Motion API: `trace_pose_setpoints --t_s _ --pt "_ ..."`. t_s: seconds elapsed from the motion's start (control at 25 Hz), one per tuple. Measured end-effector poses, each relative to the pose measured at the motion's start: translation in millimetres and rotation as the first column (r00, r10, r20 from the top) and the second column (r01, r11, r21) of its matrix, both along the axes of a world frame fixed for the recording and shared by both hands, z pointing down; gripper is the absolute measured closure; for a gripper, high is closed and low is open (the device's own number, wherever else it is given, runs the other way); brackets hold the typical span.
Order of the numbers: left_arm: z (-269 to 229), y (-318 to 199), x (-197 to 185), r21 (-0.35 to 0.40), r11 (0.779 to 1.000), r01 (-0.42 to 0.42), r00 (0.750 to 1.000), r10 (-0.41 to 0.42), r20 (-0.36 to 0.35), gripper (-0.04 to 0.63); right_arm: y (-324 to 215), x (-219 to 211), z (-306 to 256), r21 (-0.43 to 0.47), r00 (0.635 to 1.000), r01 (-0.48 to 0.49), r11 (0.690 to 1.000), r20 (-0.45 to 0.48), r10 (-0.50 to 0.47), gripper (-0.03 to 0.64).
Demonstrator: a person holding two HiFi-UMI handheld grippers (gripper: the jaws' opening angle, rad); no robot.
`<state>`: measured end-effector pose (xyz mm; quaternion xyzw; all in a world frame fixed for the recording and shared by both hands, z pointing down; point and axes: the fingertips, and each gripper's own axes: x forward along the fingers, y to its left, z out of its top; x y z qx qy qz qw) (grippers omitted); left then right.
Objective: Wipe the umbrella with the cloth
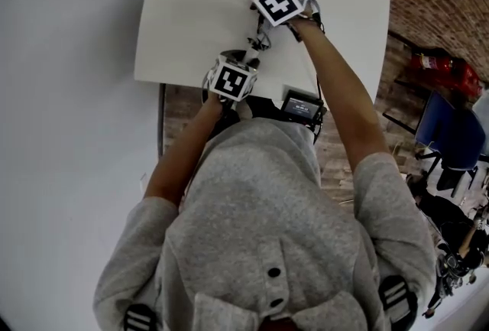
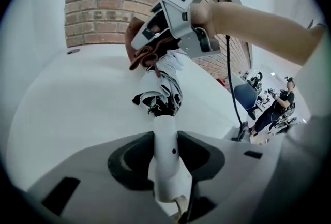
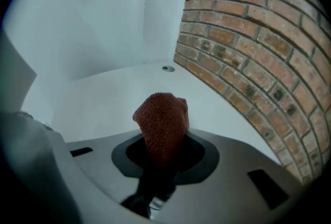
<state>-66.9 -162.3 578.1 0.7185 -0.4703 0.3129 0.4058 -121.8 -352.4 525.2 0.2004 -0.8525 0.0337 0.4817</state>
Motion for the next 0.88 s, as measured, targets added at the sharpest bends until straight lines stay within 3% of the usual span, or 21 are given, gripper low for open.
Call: trace_pose_setpoints --t_s 0.12,0.4,0.52,0.68,0.76,0.88 --pt "-1 -1 -2 0.003 1.0 0.0 1.0 0.0 0.011 0.442 -29 13 -8 0.061 1.0 -0.012 0.998 -0.017 0.013 0.517" --pt "-3 2 -2 -0.006 1.0 -0.005 1.0 0.005 0.028 0.442 -93 54 -17 0.128 0.989 -0.145 0.981 -0.005 0.146 0.517" --pt "-3 1 -1 -0.006 1.0 0.003 1.0 -0.003 0.014 0.442 -120 83 -14 0.152 0.978 -0.195 0.969 -0.04 0.203 0.517" --pt "-1 4 -1 -0.024 1.0 0.013 1.0 -0.013 0.004 0.44 -124 125 12 0.12 0.969 -0.199 0.973 -0.124 0.213 0.517" --pt "-1 4 0 -0.024 1.0 0.015 1.0 -0.015 0.003 0.44 -109 143 31 0.055 0.964 -0.221 0.974 -0.143 0.226 0.517" --pt "4 4 -2 -0.016 1.0 0.02 1.0 -0.02 -0.002 0.44 -82 140 48 -0.047 0.967 -0.253 0.966 -0.037 0.251 0.518"
